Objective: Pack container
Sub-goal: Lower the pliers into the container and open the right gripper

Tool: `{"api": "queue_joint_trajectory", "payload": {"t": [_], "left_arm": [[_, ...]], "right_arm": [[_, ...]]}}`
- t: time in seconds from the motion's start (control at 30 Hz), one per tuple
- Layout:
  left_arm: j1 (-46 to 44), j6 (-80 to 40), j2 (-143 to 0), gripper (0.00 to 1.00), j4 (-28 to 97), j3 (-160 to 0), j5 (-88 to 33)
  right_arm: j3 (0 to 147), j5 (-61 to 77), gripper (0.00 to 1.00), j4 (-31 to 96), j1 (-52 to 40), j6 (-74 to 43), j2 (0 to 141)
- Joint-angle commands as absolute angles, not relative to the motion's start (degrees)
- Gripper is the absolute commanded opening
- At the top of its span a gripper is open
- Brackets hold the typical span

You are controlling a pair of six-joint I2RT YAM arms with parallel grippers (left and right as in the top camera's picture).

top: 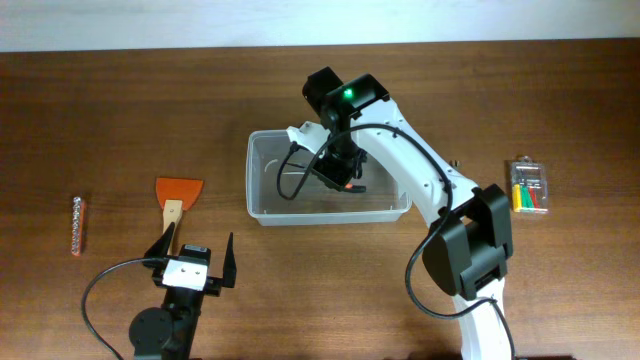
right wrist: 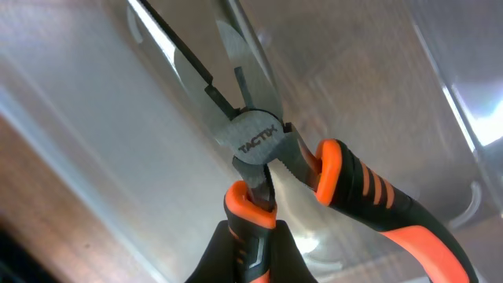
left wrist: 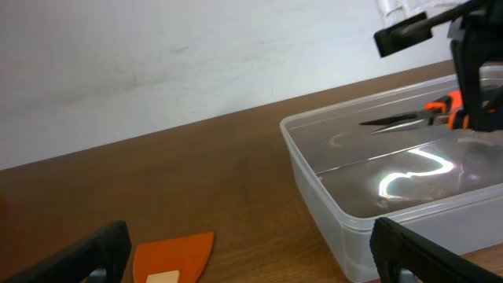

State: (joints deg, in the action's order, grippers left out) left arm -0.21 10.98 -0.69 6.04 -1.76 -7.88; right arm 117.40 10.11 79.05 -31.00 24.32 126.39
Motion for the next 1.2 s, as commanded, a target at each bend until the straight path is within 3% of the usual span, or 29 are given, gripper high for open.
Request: {"api": "queue_joint_trajectory", "payload": {"t": [0.0, 1.17], "left_arm": [[-0.4, 11.7, -0.4, 0.99, 6.1, -1.5, -7.7], [-0.4, 11.7, -0.4, 0.99, 6.1, -1.5, -7.7]], "right_arm": [[115.9, 11.4, 0.04, 77.4, -30.7, 26.3, 128.1], [111.7, 12.1, 0.04, 71.5, -26.6, 26.8, 131.6]]}}
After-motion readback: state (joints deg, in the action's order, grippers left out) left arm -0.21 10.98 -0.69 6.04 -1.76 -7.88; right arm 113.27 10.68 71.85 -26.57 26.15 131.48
